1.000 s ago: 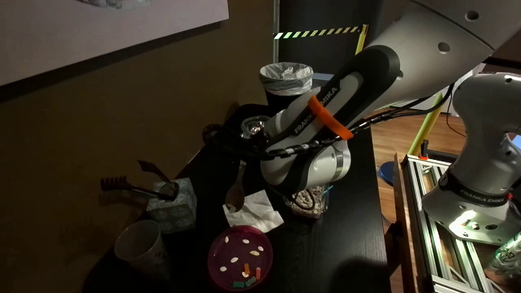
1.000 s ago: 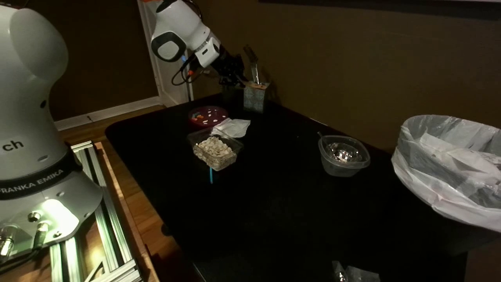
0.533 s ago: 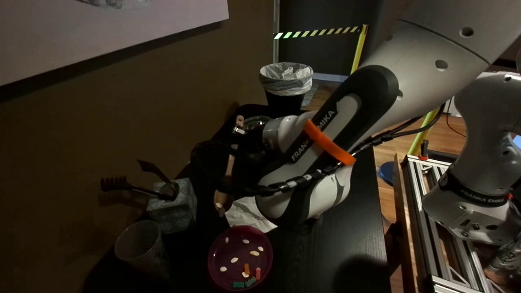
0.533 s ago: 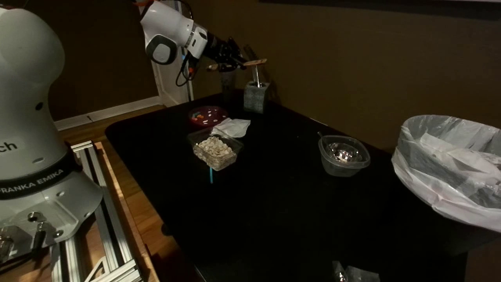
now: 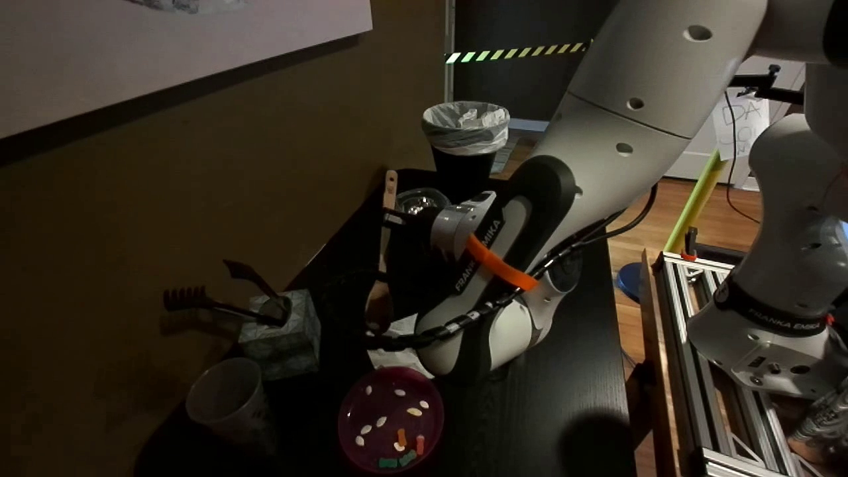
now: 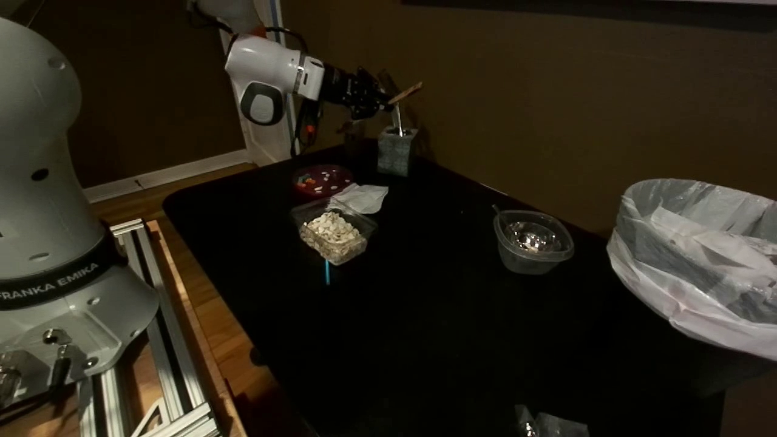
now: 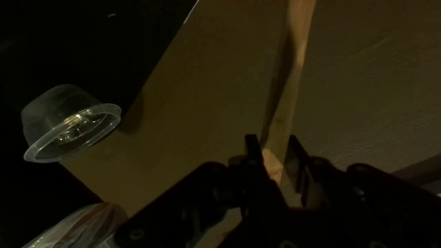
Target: Transfer a spoonful of contents from the bowl to the red plate
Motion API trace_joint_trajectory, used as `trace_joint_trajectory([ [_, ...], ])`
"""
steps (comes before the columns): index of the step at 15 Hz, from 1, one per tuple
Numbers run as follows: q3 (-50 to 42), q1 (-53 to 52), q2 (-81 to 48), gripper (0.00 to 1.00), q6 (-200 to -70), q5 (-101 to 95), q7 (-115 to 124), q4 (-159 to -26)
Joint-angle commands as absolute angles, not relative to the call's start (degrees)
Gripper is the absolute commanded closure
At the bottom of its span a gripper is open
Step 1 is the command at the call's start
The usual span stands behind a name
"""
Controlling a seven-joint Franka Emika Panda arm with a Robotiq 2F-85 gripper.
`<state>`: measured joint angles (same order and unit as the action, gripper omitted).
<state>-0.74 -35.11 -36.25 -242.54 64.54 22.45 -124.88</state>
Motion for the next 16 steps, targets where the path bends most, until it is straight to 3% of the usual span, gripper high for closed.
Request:
trace_joint_trajectory([
  [1,-3.62,-36.49,-37.97,0.94,-242.4,59.14,24.98,-124.12],
  [3,-3.37,-35.95,-38.0,0.94,-241.65,57.78,25.71,-124.24],
  [4,2.67,-30.34,-37.79,0.94,-243.84,56.54,23.77,-123.77],
  [6,5.92,-27.61,-37.2,0.94,-242.12,55.01,24.61,-124.18],
  [7,2.14,-31.07,-37.71,0.94,-241.72,55.08,26.58,-124.29],
  [13,2.18,-30.35,-37.66,0.94,-243.37,48.17,28.65,-125.41],
  [16,-7.84,-38.68,-38.7,0.94,-243.07,47.11,28.36,-123.69],
])
